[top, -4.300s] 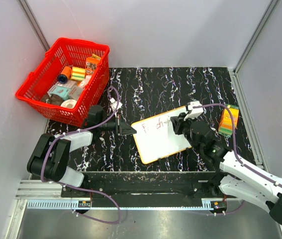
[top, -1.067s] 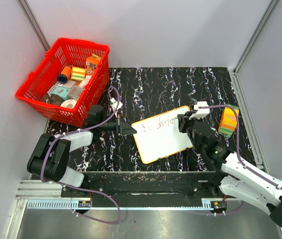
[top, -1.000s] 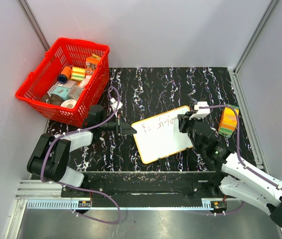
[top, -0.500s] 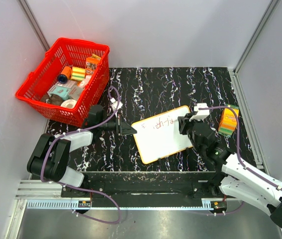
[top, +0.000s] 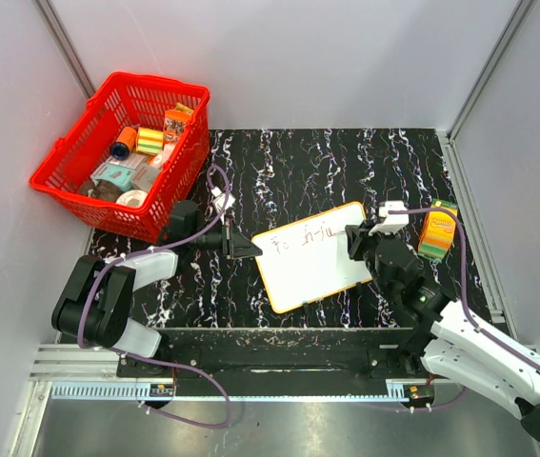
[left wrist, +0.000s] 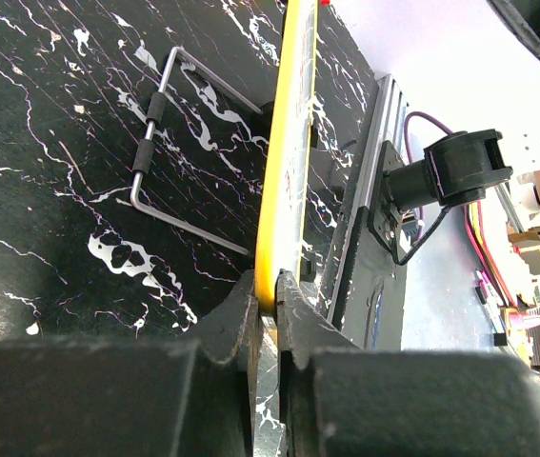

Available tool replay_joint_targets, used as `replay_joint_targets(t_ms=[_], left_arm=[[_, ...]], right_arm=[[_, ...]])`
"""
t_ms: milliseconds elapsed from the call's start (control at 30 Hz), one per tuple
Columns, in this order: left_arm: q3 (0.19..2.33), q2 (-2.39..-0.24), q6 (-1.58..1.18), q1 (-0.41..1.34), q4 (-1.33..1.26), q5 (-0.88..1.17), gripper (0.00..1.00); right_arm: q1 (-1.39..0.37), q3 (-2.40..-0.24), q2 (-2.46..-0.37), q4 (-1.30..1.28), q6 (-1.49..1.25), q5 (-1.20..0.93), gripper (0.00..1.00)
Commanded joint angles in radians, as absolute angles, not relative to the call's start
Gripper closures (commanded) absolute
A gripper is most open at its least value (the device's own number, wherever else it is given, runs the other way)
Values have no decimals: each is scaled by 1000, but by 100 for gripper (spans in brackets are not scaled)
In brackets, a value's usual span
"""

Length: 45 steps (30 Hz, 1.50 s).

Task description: Write a sentence on the whiteboard

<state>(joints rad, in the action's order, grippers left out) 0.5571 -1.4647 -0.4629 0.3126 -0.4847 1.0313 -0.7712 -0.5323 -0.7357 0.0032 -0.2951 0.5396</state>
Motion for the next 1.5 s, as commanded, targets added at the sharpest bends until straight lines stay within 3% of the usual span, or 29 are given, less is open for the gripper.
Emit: replay_joint_targets(t_ms=[0,567,1467], left_arm=[[554,-1460,-324,345,-445,1006,100],[555,-1460,-322,344,-445,1008,100],[555,-1459,-322,347,-443,1008,100]], right_arm=[[-764,-557,-686,52,-285,574,100],[-762,-574,-805,123,-273,578,100],[-742,-598,-830,117,-261,652,100]])
